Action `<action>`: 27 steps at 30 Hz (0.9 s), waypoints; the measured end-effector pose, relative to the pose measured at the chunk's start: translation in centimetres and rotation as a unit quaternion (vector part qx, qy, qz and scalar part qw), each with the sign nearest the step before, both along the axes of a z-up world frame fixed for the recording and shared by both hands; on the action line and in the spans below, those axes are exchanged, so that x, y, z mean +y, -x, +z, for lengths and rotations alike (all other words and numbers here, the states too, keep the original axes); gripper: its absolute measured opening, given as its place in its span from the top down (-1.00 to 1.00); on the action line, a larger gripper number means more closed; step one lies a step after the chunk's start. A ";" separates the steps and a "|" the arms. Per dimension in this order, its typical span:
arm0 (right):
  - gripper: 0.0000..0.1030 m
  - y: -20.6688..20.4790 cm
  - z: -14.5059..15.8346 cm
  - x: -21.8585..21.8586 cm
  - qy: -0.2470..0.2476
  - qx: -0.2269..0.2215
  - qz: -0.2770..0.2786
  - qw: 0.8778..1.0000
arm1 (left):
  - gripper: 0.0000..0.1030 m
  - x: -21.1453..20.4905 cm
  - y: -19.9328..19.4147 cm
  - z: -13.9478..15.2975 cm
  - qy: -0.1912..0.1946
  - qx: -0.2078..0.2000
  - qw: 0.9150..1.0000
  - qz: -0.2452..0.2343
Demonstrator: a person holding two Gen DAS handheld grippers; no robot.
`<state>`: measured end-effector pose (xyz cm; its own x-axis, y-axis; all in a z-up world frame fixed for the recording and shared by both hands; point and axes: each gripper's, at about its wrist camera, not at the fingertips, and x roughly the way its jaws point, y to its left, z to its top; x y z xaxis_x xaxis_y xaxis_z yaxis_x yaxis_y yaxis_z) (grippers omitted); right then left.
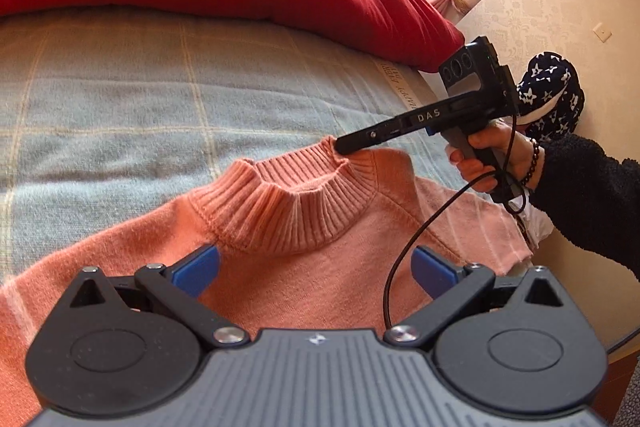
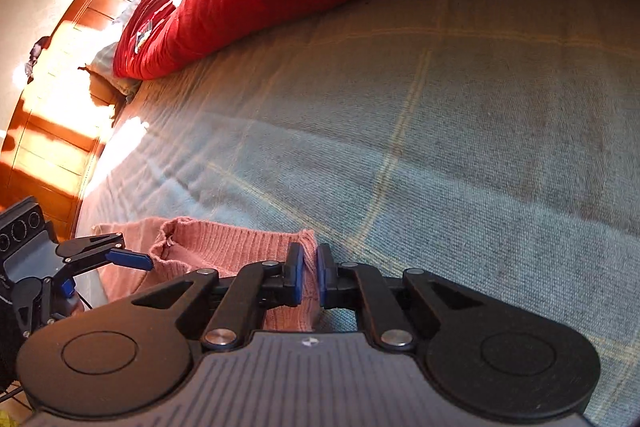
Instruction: Fold clothes
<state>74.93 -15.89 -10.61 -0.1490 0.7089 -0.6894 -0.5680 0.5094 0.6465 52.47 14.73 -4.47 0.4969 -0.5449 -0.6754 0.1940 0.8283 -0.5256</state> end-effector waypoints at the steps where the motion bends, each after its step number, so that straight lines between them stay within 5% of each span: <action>1: 0.79 0.0 -0.2 -0.1 0.000 0.001 -0.010 1.000 | -0.96 0.1 -0.1 0.1 -0.004 -0.003 1.000 0.004; 6: 0.62 0.4 1.8 -1.8 -0.032 -0.016 -0.068 0.997 | -0.96 1.0 0.0 0.5 -0.015 -0.001 1.000 0.027; 11: 0.57 3.5 5.3 -3.9 -0.056 -0.048 -0.034 0.997 | -0.96 1.4 0.6 0.2 -0.017 0.008 0.999 0.035; 15: 0.57 6.1 4.3 -3.9 -0.004 -0.064 0.009 0.998 | -0.96 1.1 1.0 -0.1 -0.029 0.009 0.999 0.031; 17: 0.66 6.2 1.9 -3.6 0.072 -0.090 -0.014 0.993 | -0.96 1.0 1.0 -0.2 -0.032 0.010 0.999 0.031; 18: 0.94 5.8 1.1 -3.8 0.074 -0.086 -0.036 0.993 | -0.96 1.0 0.9 -0.2 -0.035 0.011 0.999 0.032; 19: 0.92 5.5 1.0 -4.1 0.059 -0.072 -0.062 0.994 | -0.96 1.0 0.9 -0.2 -0.038 0.013 0.999 0.033; 22: 0.49 5.6 1.5 -4.7 0.022 -0.057 -0.110 0.992 | -0.96 1.4 0.4 0.4 -0.053 0.000 0.998 0.027; 27: 0.29 9.4 2.8 -2.9 -0.024 -0.047 -0.059 0.997 | -0.96 2.0 -0.3 1.5 -0.078 -0.022 0.997 0.015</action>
